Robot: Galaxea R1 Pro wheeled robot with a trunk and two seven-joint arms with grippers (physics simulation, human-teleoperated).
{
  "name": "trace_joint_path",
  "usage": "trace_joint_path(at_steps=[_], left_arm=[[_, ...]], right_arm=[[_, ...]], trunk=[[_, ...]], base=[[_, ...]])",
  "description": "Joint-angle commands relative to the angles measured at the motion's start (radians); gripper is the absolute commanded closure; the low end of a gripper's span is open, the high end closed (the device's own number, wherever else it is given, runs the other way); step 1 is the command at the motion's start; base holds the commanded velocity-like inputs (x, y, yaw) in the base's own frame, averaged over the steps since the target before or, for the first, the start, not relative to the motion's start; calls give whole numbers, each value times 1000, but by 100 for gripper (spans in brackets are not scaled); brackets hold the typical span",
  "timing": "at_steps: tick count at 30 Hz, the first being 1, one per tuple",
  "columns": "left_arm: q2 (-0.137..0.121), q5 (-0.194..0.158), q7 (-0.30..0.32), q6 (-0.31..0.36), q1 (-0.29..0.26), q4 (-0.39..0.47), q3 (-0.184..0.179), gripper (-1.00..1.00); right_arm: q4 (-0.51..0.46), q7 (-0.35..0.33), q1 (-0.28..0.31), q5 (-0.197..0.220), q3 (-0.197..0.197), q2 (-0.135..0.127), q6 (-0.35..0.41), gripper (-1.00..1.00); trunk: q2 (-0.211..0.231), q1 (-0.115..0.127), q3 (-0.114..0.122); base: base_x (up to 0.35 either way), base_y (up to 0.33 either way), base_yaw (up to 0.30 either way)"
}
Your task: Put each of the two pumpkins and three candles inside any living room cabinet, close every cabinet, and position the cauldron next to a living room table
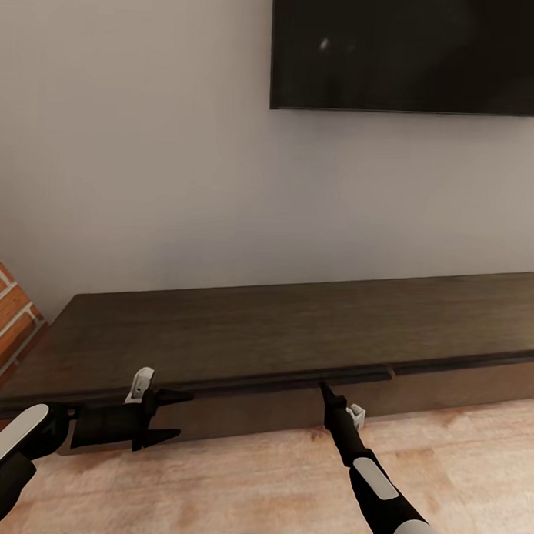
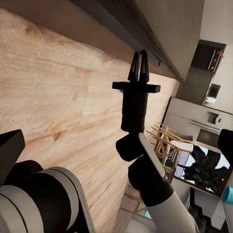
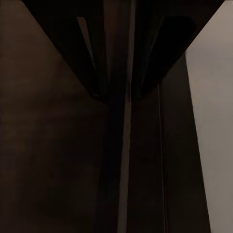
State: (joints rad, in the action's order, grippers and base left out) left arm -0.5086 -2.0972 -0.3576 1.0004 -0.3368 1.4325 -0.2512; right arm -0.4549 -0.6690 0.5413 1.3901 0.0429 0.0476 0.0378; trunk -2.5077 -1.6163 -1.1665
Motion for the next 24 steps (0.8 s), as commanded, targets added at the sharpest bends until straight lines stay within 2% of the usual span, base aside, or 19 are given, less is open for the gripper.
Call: trace_joint_path(at_steps=[1,24], left_arm=[[-1,-10,-9,0,-1,0,-1,-100],[-1,-10,-8,0,-1,0,-1,-100]], right_arm=[[-2,-12,1,12,7,0,7,100],[-2,-27,1,18,-3,0,8,100]], trunk=[[0,1,-1],[0,1,-1]], base=[[-41,0,0],[-3,0,0]])
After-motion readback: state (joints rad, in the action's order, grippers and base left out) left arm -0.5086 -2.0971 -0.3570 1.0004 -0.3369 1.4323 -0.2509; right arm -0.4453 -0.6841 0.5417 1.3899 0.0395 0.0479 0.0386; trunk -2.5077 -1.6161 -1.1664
